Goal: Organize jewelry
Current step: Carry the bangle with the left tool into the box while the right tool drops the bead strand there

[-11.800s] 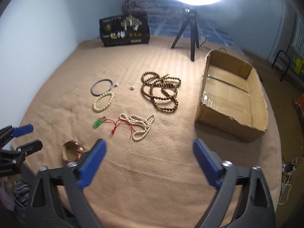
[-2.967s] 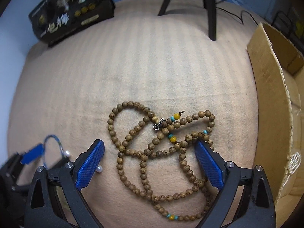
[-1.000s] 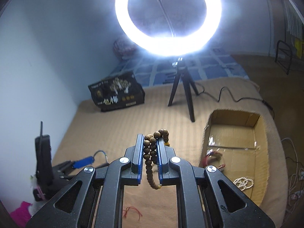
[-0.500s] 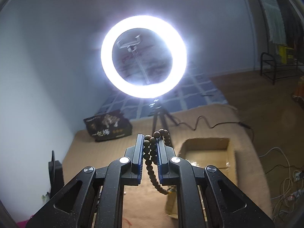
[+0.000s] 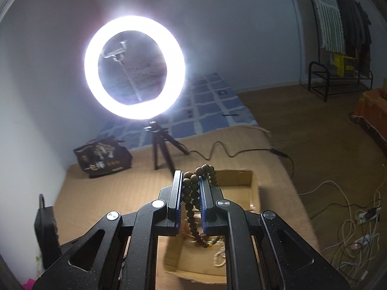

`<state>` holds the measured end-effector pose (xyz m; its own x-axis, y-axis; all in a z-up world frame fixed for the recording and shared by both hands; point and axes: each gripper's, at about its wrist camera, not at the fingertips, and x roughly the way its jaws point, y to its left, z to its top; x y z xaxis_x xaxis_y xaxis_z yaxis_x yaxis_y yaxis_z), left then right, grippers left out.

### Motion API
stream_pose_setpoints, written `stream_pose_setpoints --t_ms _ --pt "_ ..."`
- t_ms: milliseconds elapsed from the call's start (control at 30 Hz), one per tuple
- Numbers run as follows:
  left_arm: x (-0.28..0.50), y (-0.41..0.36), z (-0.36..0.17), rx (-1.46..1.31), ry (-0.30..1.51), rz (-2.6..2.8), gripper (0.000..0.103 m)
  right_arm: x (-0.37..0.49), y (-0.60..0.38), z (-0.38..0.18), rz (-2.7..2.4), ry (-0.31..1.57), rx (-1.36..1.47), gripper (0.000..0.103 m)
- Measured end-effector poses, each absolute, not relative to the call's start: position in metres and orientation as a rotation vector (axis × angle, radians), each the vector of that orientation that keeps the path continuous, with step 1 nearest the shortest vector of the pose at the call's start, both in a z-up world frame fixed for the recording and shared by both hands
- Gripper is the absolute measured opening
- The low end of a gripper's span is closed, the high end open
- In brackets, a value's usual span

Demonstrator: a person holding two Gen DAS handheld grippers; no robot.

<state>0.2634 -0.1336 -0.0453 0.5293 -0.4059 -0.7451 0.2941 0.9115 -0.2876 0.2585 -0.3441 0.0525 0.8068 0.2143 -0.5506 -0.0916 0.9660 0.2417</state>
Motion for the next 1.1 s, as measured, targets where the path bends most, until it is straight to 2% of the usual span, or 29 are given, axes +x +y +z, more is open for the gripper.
stream_pose_setpoints --t_ms 433,1033,1067,1100 --pt "0.275 -0.189 -0.072 -0.050 0.943 -0.450 0.074 0.287 -0.375 0.007 0.110 0.719 0.235 0.010" --pt "0.283 -0.213 -0.094 -0.015 0.968 -0.465 0.074 0.307 -0.361 -0.045 0.108 0.871 0.181 0.011" --pt "0.283 -0.213 -0.094 -0.015 0.969 -0.466 0.074 0.307 -0.361 -0.046 0.105 0.876 0.179 0.013" --pt "0.283 -0.213 -0.094 -0.017 0.970 -0.465 0.075 0.307 -0.361 -0.046 0.097 0.880 0.178 0.021"
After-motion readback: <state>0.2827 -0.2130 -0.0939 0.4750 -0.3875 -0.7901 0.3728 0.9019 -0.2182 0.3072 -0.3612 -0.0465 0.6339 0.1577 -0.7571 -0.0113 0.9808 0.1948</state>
